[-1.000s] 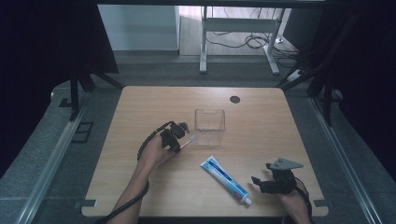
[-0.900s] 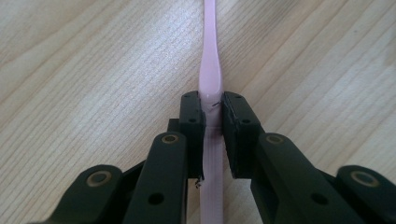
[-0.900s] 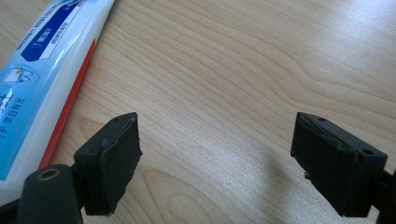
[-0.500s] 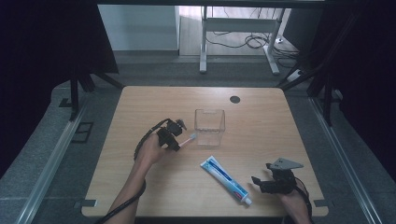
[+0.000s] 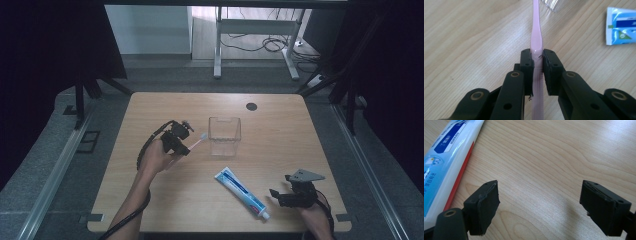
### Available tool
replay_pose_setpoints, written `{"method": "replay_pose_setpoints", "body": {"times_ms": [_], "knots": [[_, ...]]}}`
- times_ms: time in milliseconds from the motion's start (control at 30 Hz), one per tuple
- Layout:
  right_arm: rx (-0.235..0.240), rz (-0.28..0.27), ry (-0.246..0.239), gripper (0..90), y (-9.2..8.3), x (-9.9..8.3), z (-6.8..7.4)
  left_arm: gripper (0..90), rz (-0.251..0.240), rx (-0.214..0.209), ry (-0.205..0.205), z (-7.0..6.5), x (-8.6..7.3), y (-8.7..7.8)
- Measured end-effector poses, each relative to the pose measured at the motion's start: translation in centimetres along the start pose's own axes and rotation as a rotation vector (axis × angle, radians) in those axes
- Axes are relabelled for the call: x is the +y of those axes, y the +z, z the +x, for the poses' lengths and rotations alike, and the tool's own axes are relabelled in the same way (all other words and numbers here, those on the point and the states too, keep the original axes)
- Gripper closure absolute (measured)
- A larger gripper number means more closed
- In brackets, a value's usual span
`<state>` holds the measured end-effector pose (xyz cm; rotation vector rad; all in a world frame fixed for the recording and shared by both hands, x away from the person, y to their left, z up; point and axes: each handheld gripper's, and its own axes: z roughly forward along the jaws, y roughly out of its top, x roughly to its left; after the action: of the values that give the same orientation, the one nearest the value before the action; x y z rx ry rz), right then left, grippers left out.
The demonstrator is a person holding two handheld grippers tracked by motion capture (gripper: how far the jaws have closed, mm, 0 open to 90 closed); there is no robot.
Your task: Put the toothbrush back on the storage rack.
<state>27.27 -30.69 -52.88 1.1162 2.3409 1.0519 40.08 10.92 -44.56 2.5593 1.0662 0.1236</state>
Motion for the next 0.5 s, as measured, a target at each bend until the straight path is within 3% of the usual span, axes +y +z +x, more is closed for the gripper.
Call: {"method": "replay_pose_setpoints", "body": {"times_ms": [500], "knots": [[0.000, -0.004, 0.003, 16.0, 0.0, 0.0, 0.0, 79.0, -0.109, -0.005, 0.000, 0.6, -0.5, -3.5]]}}
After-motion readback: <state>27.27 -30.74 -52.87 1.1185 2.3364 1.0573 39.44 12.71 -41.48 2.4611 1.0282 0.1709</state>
